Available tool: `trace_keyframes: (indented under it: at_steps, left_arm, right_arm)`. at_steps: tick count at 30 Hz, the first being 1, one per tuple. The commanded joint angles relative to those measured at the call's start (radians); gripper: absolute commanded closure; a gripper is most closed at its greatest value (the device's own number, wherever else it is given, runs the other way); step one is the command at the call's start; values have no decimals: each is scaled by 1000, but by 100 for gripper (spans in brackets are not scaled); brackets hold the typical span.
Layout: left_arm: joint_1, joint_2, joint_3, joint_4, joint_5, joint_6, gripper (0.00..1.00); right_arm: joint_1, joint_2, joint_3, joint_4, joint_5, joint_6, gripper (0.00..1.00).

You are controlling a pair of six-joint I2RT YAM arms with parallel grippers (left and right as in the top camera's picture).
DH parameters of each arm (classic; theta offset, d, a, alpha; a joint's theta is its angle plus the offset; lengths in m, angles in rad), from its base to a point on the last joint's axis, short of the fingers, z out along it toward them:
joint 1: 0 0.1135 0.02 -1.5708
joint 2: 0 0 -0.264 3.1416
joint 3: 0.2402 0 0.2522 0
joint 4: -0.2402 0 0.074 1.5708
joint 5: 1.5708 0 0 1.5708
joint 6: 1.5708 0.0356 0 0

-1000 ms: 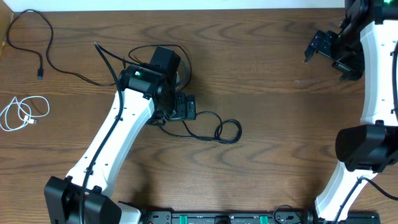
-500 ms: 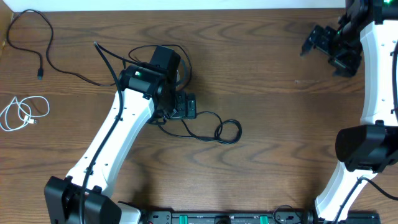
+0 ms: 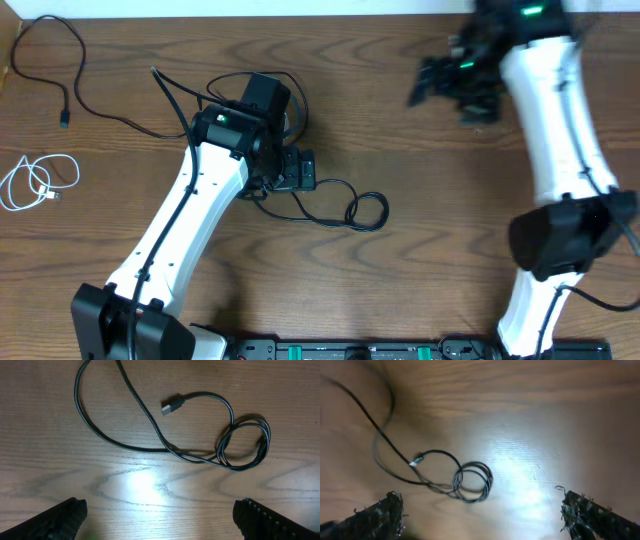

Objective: Untangle cables
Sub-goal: 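Bring the right gripper down toward the black cable loop at center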

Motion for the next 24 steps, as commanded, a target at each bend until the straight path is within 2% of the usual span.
trace_keyframes:
  at_steps: [1,10,12,14,16,20,24]
  left_arm:
    - [-2,-2,-5,-4,-10,-5,2]
    - [2,-2,-5,89,-35,-54,2]
    - [21,-2,-5,78,-128,-151,2]
    - [65,-2,-5,63,-187,-218,2]
    - [125,-2,-5,49,-186,-219,2]
    - [250,-2,-5,-8,-185,-219,2]
    - [311,-2,-6,-47,-135,-219,2]
  right_arm:
    - [95,-8,-48,37,220,-39,1]
    - [267,-8,-88,12,267,-60,1]
    - [291,-8,-108,17,264,-41,1]
    - [311,-8,-129,24,291,-46,1]
    - [321,-8,-155,35,325,-45,1]
    - [322,-8,-189,66,245,-34,1]
    - [325,-8,-195,75,206,-42,1]
